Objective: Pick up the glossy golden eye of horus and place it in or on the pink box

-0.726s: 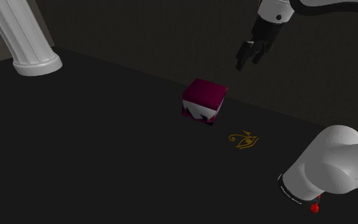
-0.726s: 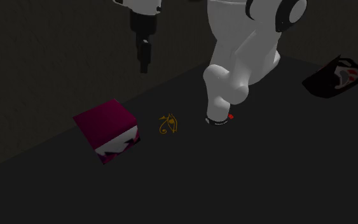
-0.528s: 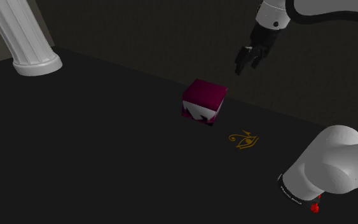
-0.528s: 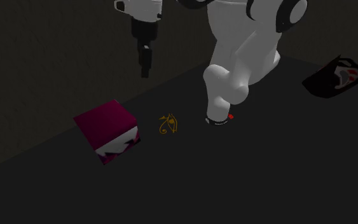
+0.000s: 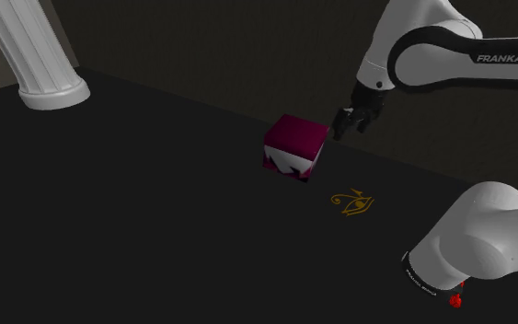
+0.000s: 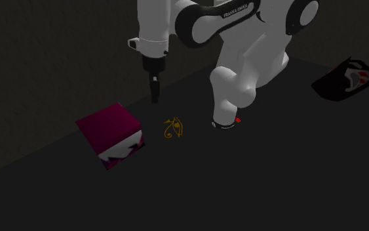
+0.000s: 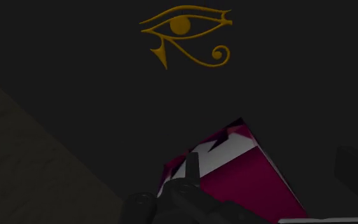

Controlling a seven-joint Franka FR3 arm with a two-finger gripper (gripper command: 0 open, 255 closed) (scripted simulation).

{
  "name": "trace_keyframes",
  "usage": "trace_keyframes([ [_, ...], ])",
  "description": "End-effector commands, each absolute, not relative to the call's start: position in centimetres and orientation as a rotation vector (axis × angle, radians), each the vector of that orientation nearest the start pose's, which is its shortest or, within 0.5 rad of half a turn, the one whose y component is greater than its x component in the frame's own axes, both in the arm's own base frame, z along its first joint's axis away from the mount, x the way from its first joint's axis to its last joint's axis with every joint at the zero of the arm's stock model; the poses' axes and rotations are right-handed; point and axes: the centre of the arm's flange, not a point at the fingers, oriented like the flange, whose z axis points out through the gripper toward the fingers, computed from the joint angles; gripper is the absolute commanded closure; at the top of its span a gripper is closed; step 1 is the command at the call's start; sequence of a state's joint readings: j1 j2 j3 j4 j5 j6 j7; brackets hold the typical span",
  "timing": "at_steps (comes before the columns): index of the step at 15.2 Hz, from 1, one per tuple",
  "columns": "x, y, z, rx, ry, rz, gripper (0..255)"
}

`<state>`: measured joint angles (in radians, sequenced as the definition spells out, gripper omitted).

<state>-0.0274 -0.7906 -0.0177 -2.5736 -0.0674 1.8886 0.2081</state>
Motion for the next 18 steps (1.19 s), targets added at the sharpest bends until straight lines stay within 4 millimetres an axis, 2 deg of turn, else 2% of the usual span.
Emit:
trace_keyframes([
  [1,32.2,-2.0,49.0,-3.151,0.405,-0.152,0],
  [14,30.0,-1.9,32.3,-3.085,0.644,0.004,0],
  [18,29.9,-1.9,30.4,-3.083,0.649,0.007,0],
])
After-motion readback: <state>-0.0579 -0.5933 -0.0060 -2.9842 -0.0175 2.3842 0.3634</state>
